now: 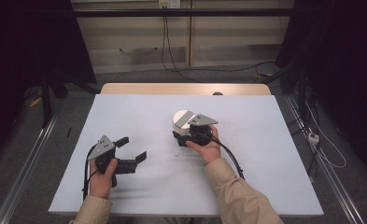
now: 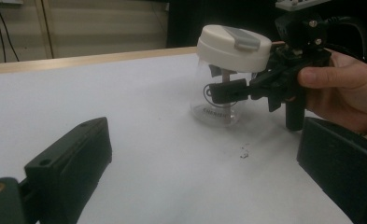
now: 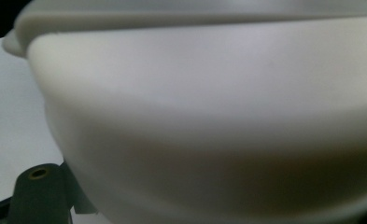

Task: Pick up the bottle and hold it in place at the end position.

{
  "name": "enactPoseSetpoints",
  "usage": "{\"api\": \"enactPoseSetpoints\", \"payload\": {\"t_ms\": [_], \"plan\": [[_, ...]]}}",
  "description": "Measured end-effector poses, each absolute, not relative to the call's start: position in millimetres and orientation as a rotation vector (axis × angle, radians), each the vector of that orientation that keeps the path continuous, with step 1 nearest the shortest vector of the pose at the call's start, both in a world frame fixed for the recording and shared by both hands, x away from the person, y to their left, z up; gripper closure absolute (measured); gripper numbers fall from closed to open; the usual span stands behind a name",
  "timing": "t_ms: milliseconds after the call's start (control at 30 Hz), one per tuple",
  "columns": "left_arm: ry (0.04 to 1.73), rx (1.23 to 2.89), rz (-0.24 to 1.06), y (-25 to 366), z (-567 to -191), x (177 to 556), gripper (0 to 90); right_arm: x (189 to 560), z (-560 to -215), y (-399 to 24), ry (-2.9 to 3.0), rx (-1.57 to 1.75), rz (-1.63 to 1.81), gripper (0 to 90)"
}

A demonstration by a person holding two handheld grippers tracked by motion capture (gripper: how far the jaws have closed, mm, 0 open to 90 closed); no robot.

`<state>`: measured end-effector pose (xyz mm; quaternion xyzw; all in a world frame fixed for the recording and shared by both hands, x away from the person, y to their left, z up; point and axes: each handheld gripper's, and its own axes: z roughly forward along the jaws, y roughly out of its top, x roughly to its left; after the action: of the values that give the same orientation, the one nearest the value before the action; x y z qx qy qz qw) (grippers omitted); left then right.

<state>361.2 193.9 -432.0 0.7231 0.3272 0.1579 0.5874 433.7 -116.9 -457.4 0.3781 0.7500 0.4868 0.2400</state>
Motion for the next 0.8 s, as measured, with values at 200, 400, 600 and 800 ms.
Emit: {"api": "enactPoseSetpoints", "payload": {"t_ms": [200,400,600,800], "plan": [[0.745,1.707,0.368,183.1,-425.7,367.2,2.9,433.6,-458.1,-116.5,2.051,1.035,1.335,18.6],[0.744,1.722,0.351,174.9,-422.5,372.6,2.9,434.5,-458.1,-117.2,2.057,1.03,1.34,18.7],[0.724,1.727,0.336,166.8,-418.6,378.5,2.8,434.4,-458.2,-117.3,2.057,1.03,1.341,18.7],[0.709,1.752,0.319,156.2,-417.5,385.3,3.7,434.4,-458.2,-117.2,2.06,1.029,1.339,18.7]]}}
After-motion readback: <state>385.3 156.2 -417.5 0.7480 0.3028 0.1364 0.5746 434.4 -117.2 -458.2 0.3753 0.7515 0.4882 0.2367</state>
